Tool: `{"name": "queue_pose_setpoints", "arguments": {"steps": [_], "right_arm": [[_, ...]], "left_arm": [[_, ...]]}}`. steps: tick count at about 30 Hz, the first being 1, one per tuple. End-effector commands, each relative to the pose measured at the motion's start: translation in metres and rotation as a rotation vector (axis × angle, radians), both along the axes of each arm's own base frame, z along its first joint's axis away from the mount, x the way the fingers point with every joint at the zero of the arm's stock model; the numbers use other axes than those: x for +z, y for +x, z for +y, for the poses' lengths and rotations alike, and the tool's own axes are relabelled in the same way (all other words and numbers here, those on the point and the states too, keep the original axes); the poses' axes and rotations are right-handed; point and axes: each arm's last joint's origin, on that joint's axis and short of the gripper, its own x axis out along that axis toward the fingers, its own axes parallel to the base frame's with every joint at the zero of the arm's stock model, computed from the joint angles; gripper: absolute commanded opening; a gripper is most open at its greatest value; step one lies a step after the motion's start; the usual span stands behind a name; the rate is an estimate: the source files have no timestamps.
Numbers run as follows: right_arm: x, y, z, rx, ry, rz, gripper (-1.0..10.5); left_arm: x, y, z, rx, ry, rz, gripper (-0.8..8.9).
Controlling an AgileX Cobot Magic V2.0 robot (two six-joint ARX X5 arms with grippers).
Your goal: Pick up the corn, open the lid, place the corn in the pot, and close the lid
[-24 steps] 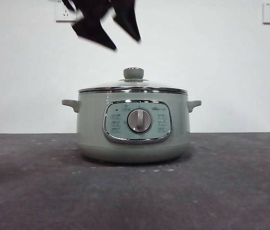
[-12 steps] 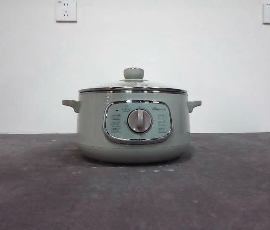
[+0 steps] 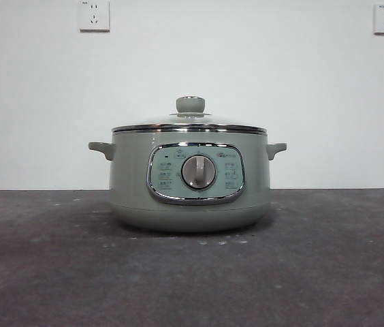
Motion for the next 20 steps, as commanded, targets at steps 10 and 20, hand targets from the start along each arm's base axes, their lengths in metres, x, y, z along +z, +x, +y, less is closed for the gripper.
{"name": "queue_pose_setpoints", "arguments": {"steps": [10, 20], "right_arm": [[-0.0037, -0.0011, -0.0007, -0.01, -0.011, 0.029, -0.1], [-0.0037, -0.0006, -0.0015, -0.069, -0.002, 0.035, 0.0]], "left_arm": [[-0.0036, 0.0002, 0.0001, 0.003, 0.014, 0.039, -0.08], [-0.0036, 0.0002, 0.0002, 0.004, 0.015, 0.039, -0.04]]}}
